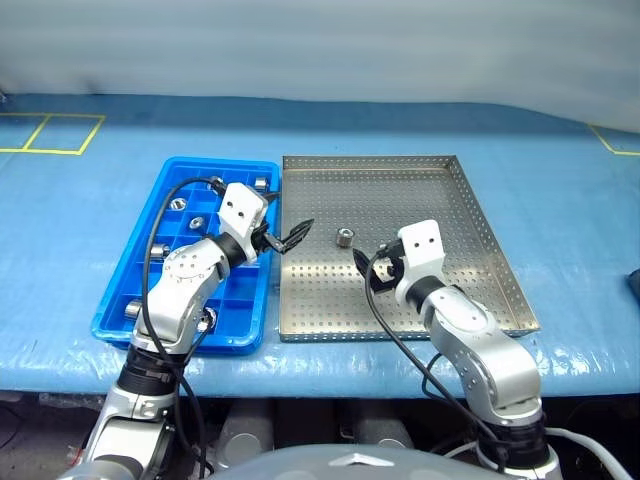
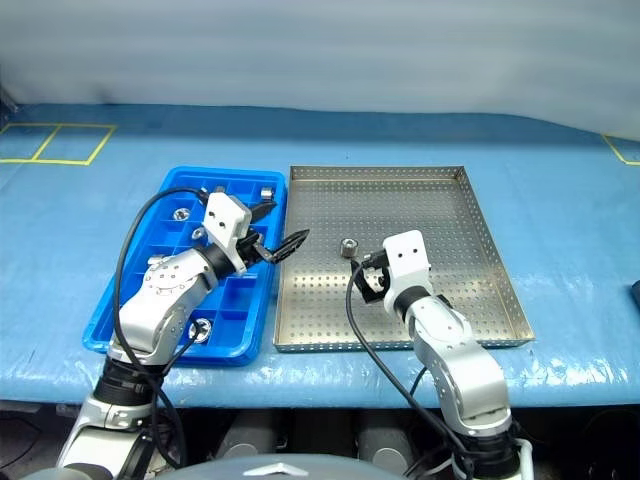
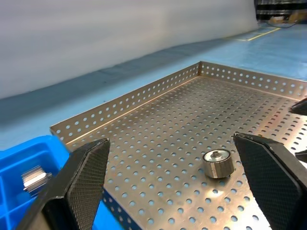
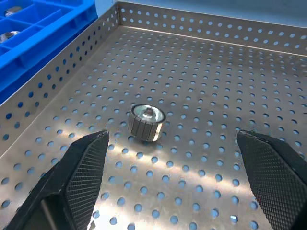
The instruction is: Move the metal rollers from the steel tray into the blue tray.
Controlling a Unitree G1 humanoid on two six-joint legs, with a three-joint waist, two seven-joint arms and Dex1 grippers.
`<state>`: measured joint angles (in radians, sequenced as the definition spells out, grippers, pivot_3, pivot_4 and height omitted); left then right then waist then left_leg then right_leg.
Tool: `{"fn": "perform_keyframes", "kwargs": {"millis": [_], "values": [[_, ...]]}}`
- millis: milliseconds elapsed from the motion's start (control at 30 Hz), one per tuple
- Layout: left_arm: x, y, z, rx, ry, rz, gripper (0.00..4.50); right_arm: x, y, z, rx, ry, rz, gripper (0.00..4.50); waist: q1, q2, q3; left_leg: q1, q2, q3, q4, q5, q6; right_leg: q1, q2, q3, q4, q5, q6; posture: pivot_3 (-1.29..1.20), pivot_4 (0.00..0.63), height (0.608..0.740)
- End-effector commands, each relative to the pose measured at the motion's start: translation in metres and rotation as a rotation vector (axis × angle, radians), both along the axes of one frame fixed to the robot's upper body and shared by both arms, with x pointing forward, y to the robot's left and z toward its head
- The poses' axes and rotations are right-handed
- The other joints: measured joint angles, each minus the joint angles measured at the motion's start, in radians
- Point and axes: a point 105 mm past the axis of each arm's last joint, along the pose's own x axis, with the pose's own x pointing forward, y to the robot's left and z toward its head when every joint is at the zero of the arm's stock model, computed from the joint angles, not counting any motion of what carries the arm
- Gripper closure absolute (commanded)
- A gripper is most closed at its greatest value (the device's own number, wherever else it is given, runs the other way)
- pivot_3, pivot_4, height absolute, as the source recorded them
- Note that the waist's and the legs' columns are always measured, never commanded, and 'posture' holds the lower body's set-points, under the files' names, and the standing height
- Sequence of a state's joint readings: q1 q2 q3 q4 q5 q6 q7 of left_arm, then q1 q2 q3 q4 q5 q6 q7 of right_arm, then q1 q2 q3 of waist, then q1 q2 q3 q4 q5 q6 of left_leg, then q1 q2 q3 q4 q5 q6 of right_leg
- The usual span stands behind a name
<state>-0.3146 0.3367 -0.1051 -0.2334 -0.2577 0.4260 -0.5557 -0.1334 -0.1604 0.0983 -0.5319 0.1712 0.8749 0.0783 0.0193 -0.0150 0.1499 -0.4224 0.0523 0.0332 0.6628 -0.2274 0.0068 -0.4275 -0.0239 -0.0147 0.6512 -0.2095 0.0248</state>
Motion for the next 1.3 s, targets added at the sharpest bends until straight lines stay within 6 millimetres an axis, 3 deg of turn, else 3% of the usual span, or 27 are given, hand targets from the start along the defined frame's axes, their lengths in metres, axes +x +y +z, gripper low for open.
{"fn": "perform_keyframes", "kwargs": {"millis": [33, 433, 767, 900, 1067, 1167, 1300], "values": [[-0.008, -0.003, 0.011, -0.016, -0.039, -0.032, 0.0, 0.021, -0.002, 0.004, 0.018, -0.018, -0.094, 0.03, 0.001, 0.0, 0.0, 0.001, 0.0, 0.0, 0.0, 0.0, 0.0, 0.0, 0.0, 0.0, 0.001, 0.0, 0.0, 0.1, 0.15, 0.74], [-0.019, 0.003, 0.004, -0.014, -0.012, -0.012, 0.0, 0.057, 0.013, -0.016, 0.043, 0.035, -0.11, 0.03, 0.015, 0.0, 0.0, 0.002, 0.0, 0.001, -0.001, 0.0, 0.0, 0.0, 0.0, 0.001, 0.002, 0.002, 0.004, 0.18, 0.15, 0.74], [-0.027, 0.005, -0.005, -0.022, 0.02, -0.001, 0.0, 0.068, 0.022, -0.041, 0.05, 0.107, -0.086, 0.03, 0.02, 0.0, 0.0, 0.004, 0.0, 0.001, -0.001, 0.0, 0.0, 0.0, 0.0, 0.002, 0.006, 0.002, 0.003, 0.2, 0.15, 0.74], [-0.029, 0.007, -0.009, -0.019, 0.036, 0.017, 0.0, 0.066, 0.029, -0.046, 0.034, 0.115, -0.056, 0.92, 0.022, 0.0, 0.0, 0.004, 0.0, 0.001, -0.001, 0.0, 0.0, 0.0, 0.0, 0.002, 0.006, 0.0, 0.001, 0.23, 0.15, 0.74], [-0.028, 0.014, -0.01, -0.025, 0.033, 0.066, 0.0, 0.061, 0.033, -0.044, 0.032, 0.113, -0.03, 2.57, 0.025, 0.0, 0.0, 0.005, 0.0, 0.0, -0.001, 0.0, 0.0, 0.0, 0.0, 0.002, 0.007, -0.001, -0.001, 0.25, 0.15, 0.74], [-0.028, 0.019, -0.011, -0.037, 0.033, 0.103, 0.0, 0.057, 0.038, -0.04, 0.01, 0.104, 0.006, 2.68, 0.03, 0.0, 0.0, 0.005, 0.0, -0.001, -0.002, 0.0, 0.0, 0.0, 0.0, 0.002, 0.008, -0.001, -0.001, 0.27, 0.15, 0.74], [-0.03, 0.032, -0.008, -0.068, 0.0, 0.192, 0.0, 0.055, 0.048, -0.017, -0.037, 0.029, 0.087, 2.68, 0.037, 0.0, 0.001, 0.005, 0.0, -0.001, -0.003, 0.0, 0.0, -0.001, 0.0, 0.003, 0.007, -0.001, 0.0, 0.31, 0.15, 0.74]]}}
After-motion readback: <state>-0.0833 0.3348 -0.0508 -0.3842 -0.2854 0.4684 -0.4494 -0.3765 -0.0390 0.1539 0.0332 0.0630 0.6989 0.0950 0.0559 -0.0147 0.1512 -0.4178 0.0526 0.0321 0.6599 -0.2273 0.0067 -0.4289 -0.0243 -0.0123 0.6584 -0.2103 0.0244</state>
